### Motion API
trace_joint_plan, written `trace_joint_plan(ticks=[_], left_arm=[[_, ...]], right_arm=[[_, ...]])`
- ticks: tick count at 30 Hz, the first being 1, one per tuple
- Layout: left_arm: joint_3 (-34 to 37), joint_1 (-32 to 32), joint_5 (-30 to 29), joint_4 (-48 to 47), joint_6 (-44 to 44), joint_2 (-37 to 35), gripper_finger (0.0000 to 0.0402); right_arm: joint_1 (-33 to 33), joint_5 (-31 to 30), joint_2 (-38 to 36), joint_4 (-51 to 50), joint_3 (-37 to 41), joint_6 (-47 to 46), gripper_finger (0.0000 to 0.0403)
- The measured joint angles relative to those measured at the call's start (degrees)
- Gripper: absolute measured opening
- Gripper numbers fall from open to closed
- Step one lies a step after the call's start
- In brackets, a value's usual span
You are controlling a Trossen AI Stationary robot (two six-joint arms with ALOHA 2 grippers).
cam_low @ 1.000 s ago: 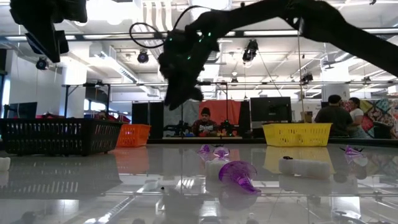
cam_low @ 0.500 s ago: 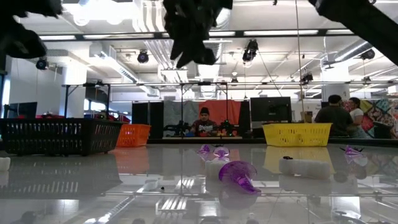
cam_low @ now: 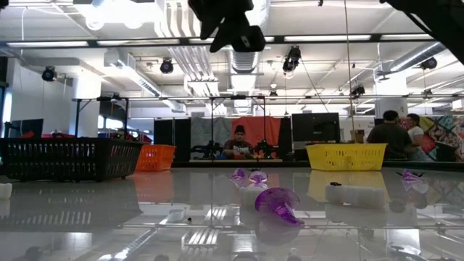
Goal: Sort Halloween decoration
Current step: Put the white skeleton toy into the yellow bin
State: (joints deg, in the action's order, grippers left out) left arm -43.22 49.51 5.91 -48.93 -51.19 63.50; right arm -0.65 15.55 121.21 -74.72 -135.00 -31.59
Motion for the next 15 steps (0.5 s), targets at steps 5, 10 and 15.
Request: trace_joint_plan(ticks=[5, 10, 15], left_arm=[[0.0, 0.0, 0.0, 0.9, 0.8, 3.4, 0.0096], [0.0, 0.0, -1.9, 7.1, 6.6, 6.3, 0.0096], [0.0, 0.0, -5.4, 12.0, 10.8, 10.1, 0.0096]], right_arm=[[3.1, -5.1, 0.0, 0.0, 0.0, -4.6, 0.0107], [5.1, -5.7, 0.0, 0.0, 0.0, -6.6, 0.0114], [6.1, -6.7, 0.0, 0.0, 0.0, -8.5, 0.0116]])
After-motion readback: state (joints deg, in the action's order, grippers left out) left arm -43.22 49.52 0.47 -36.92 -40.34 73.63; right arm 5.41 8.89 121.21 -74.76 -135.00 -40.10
